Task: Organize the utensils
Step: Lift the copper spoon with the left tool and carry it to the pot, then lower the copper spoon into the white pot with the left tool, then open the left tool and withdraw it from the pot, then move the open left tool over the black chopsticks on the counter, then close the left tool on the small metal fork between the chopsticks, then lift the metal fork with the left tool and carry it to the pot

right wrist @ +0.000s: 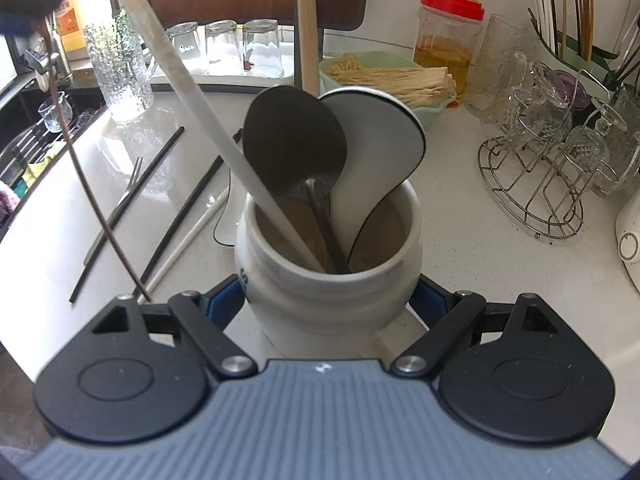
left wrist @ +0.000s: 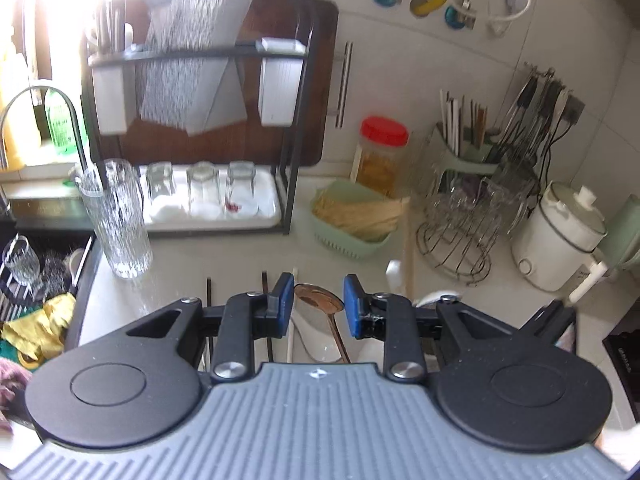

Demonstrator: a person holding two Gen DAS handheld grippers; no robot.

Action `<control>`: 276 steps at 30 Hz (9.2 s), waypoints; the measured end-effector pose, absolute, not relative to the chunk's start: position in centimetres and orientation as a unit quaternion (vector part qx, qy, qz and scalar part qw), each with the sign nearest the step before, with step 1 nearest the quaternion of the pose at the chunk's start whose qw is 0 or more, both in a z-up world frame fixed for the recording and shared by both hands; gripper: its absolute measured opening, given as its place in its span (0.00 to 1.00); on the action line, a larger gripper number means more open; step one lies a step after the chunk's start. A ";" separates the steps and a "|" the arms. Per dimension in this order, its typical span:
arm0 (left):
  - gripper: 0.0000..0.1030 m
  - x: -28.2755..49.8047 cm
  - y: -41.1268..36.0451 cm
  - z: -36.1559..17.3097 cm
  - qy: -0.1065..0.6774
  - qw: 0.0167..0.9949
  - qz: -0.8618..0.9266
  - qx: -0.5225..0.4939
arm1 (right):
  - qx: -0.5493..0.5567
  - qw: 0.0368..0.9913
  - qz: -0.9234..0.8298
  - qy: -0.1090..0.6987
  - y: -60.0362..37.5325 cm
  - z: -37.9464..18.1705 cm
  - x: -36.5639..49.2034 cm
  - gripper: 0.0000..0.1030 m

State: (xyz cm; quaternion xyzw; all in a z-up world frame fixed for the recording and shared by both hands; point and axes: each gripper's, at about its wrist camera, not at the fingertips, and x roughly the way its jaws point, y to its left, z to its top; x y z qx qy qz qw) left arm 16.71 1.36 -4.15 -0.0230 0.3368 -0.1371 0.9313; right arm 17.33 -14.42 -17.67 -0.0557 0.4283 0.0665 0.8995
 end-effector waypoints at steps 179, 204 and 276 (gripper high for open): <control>0.21 31.3 10.9 -23.1 0.486 0.867 -0.089 -0.062 | -0.012 0.916 0.011 0.401 -14.9 -18.2 17.5 0.87; 0.08 27.1 7.8 -18.3 0.459 0.880 -0.113 -0.043 | -0.025 0.916 0.031 0.400 -15.1 -18.1 17.2 0.87; 0.01 16.5 -1.3 -3.6 0.380 0.916 -0.128 0.021 | 0.007 0.939 0.104 0.327 -17.1 -17.5 17.2 0.88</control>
